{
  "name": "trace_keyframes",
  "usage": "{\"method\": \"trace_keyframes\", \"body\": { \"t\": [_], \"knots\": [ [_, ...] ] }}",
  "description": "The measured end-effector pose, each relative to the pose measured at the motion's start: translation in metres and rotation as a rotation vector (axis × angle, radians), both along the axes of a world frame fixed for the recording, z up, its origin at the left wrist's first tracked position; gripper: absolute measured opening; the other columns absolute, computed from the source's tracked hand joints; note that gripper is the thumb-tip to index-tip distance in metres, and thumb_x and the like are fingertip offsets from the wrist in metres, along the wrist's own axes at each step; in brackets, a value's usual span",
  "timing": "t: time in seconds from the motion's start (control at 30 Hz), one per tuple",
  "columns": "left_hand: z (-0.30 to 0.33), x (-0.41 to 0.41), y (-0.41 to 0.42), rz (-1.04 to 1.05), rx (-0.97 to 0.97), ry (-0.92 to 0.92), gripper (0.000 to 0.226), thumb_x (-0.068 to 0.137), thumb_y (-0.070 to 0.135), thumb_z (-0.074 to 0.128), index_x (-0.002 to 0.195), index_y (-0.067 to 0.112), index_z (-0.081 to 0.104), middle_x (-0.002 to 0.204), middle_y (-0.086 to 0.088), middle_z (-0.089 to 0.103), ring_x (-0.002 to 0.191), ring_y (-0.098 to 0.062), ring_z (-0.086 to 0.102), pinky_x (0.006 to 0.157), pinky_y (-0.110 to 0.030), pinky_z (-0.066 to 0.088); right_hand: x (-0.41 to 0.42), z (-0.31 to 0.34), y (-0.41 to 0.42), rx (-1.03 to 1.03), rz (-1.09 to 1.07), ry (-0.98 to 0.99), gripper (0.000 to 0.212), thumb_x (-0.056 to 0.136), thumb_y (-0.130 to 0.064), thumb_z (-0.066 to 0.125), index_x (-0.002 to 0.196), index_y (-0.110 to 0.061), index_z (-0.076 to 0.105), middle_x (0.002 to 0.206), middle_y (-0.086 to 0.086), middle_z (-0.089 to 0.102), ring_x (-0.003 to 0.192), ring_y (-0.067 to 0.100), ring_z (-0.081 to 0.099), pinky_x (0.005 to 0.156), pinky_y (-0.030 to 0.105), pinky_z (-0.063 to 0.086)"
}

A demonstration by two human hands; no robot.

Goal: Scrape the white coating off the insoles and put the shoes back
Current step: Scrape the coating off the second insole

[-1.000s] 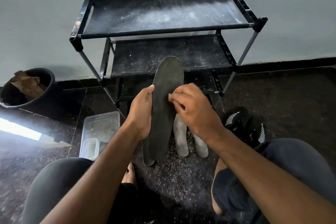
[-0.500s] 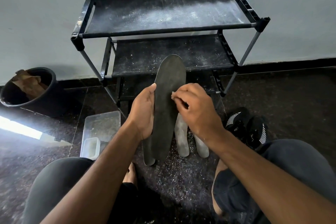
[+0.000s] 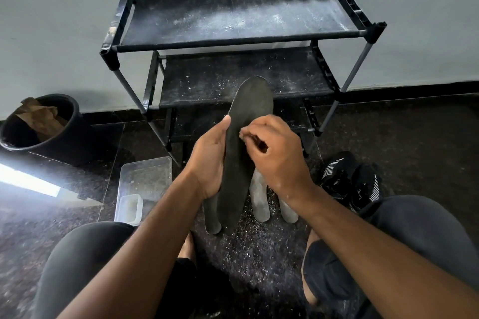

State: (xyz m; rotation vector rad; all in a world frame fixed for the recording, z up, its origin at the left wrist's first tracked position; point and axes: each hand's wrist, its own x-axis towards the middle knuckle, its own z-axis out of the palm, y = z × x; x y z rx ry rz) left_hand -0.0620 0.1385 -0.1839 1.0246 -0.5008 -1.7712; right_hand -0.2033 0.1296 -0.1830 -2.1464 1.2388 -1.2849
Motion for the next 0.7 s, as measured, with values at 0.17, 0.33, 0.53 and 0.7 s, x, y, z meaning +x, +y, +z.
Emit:
{"method": "trace_keyframes", "body": {
  "t": [0.17, 0.33, 0.53, 0.7],
  "knots": [
    [-0.001, 0.005, 0.0, 0.008, 0.014, -0.035, 0.061, 0.108, 0.052, 0.038, 0.136, 0.005, 0.065, 0.138, -0.021, 0.064, 0.129, -0.031, 0.062, 0.114, -0.04, 0.046, 0.014, -0.001, 0.021, -0.02, 0.138, 0.037, 0.009, 0.085, 0.001, 0.07, 0.092, -0.002, 0.074, 0.093, 0.007, 0.064, 0.09, 0.019, 0.061, 0.084, 0.028, 0.05],
    [-0.003, 0.008, 0.0, 0.037, 0.033, 0.0, 0.058, 0.108, 0.05, 0.039, 0.136, 0.006, 0.065, 0.139, -0.021, 0.064, 0.131, -0.032, 0.061, 0.117, -0.042, 0.043, 0.013, -0.003, 0.019, -0.042, 0.187, 0.079, 0.009, 0.087, 0.001, 0.07, 0.095, 0.0, 0.074, 0.095, 0.008, 0.064, 0.092, 0.019, 0.059, 0.087, 0.027, 0.049],
    [-0.001, -0.004, 0.004, -0.062, 0.074, 0.033, 0.06, 0.108, 0.048, 0.037, 0.144, 0.004, 0.056, 0.127, -0.016, 0.067, 0.122, -0.027, 0.063, 0.113, -0.04, 0.045, 0.004, 0.002, 0.002, -0.04, 0.002, -0.006, 0.009, 0.087, -0.001, 0.071, 0.095, -0.002, 0.074, 0.095, 0.005, 0.065, 0.093, 0.02, 0.062, 0.085, 0.033, 0.052],
    [-0.001, 0.008, 0.0, 0.041, 0.02, -0.047, 0.061, 0.109, 0.051, 0.036, 0.129, 0.005, 0.071, 0.135, -0.028, 0.064, 0.125, -0.035, 0.063, 0.115, -0.046, 0.044, 0.016, -0.001, 0.03, -0.036, 0.231, 0.081, 0.01, 0.084, 0.001, 0.069, 0.093, -0.001, 0.074, 0.093, 0.008, 0.063, 0.09, 0.021, 0.059, 0.085, 0.027, 0.049]
  ]
}}
